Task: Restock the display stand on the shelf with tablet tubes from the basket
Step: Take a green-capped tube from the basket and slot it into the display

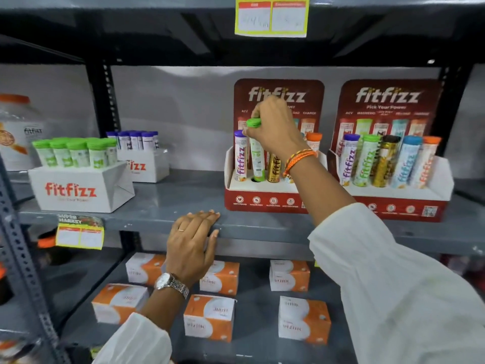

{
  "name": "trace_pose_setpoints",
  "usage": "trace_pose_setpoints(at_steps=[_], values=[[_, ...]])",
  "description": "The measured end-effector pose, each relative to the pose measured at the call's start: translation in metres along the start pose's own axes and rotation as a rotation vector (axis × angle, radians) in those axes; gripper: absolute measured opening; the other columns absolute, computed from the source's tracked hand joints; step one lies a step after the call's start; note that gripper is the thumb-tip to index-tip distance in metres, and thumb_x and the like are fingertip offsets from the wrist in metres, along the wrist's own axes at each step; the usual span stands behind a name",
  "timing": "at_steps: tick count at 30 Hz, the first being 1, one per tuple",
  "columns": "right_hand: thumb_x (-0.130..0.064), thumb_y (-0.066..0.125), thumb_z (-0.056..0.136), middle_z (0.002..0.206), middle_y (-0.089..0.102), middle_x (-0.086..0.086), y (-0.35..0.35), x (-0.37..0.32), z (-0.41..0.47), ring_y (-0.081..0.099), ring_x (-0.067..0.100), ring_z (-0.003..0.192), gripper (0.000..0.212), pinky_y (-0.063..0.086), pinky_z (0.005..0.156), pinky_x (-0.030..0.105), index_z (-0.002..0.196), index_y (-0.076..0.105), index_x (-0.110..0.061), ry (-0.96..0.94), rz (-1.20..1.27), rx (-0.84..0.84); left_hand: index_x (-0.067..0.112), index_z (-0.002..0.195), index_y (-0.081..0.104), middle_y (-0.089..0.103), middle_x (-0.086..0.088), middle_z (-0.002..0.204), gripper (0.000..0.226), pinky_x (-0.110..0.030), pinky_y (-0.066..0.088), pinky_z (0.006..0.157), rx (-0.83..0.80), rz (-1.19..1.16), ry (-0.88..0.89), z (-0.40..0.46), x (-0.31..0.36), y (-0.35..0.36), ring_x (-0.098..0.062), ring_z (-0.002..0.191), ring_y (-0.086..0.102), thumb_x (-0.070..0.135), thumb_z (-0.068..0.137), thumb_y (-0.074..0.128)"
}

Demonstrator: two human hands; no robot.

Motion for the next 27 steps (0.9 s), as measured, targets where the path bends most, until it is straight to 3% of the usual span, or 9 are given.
trace_pose_setpoints(at_steps=[3, 9, 14, 19, 21, 24, 27], values=[[-0.029, 0.084, 0.077, 0.107, 0.061, 0.01, 0.002, 0.003, 0.002, 0.061, 0.023, 0.094, 0.031, 0.056, 0.082, 0.036, 0.087, 0.071, -0.002, 0.02, 0.028, -0.001, 0.013, 0.123, 0.07, 0.071, -0.005, 0.123, 0.039, -0.043, 0.043, 0.101, 0.012, 0.013, 0.003, 0.001, 0.0, -0.001, -0.025, 0.112, 0.065, 0.032, 0.1, 0.046], [-0.033, 0.082, 0.077, 0.109, 0.06, 0.009, 0.006, -0.003, 0.007, 0.053, 0.018, 0.093, 0.035, 0.046, 0.076, 0.027, 0.094, 0.072, -0.004, 0.001, 0.01, -0.039, 0.012, 0.123, 0.069, 0.071, -0.007, 0.123, 0.042, -0.042, 0.042, 0.102, 0.025, 0.031, 0.007, -0.001, -0.001, -0.001, -0.026, 0.111, 0.065, 0.035, 0.102, 0.042], [-0.029, 0.083, 0.078, 0.11, 0.062, 0.012, 0.014, 0.003, 0.002, 0.06, 0.026, 0.1, 0.031, 0.055, 0.084, 0.036, 0.092, 0.072, -0.004, 0.003, -0.029, -0.09, 0.013, 0.125, 0.068, 0.071, -0.006, 0.124, 0.041, -0.042, 0.041, 0.104, -0.012, 0.035, -0.019, -0.005, -0.003, 0.004, -0.026, 0.113, 0.065, 0.036, 0.102, 0.043], [-0.024, 0.082, 0.079, 0.097, 0.07, 0.012, 0.003, 0.004, -0.019, 0.067, 0.026, 0.094, 0.023, 0.059, 0.081, 0.04, 0.09, 0.075, -0.005, 0.025, -0.067, -0.121, 0.013, 0.126, 0.068, 0.071, -0.006, 0.124, 0.041, -0.042, 0.041, 0.105, -0.041, 0.012, 0.003, -0.023, 0.009, -0.007, -0.026, 0.113, 0.065, 0.035, 0.101, 0.044], [-0.02, 0.081, 0.079, 0.106, 0.07, 0.01, 0.005, -0.001, -0.019, 0.065, 0.026, 0.104, 0.022, 0.056, 0.089, 0.042, 0.099, 0.075, -0.01, -0.007, -0.066, -0.154, 0.013, 0.127, 0.067, 0.07, -0.007, 0.125, 0.041, -0.042, 0.041, 0.106, -0.056, 0.014, -0.011, -0.02, 0.007, -0.005, -0.026, 0.114, 0.064, 0.035, 0.101, 0.044], [-0.013, 0.08, 0.079, 0.116, 0.067, 0.003, 0.005, 0.001, -0.013, 0.056, 0.024, 0.118, 0.031, 0.041, 0.101, 0.049, 0.108, 0.071, -0.018, -0.018, -0.082, -0.195, 0.013, 0.127, 0.066, 0.07, -0.006, 0.126, 0.04, -0.042, 0.04, 0.107, -0.062, 0.015, -0.02, -0.019, 0.004, -0.005, -0.025, 0.115, 0.063, 0.034, 0.101, 0.045], [-0.004, 0.082, 0.074, 0.109, 0.067, -0.002, 0.01, 0.008, -0.011, 0.06, 0.019, 0.109, 0.041, 0.044, 0.1, 0.049, 0.108, 0.069, -0.021, -0.002, -0.002, -0.247, 0.013, 0.128, 0.066, 0.07, -0.006, 0.126, 0.04, -0.042, 0.04, 0.107, -0.075, 0.013, -0.021, -0.016, 0.006, -0.003, -0.025, 0.115, 0.063, 0.034, 0.101, 0.045]])
Point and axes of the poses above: each hand's wrist, its own z-axis towards the middle knuckle, its own y-axis out of the palm, x = y × z, the point moved 10 cm from there along z, towards the middle knuckle
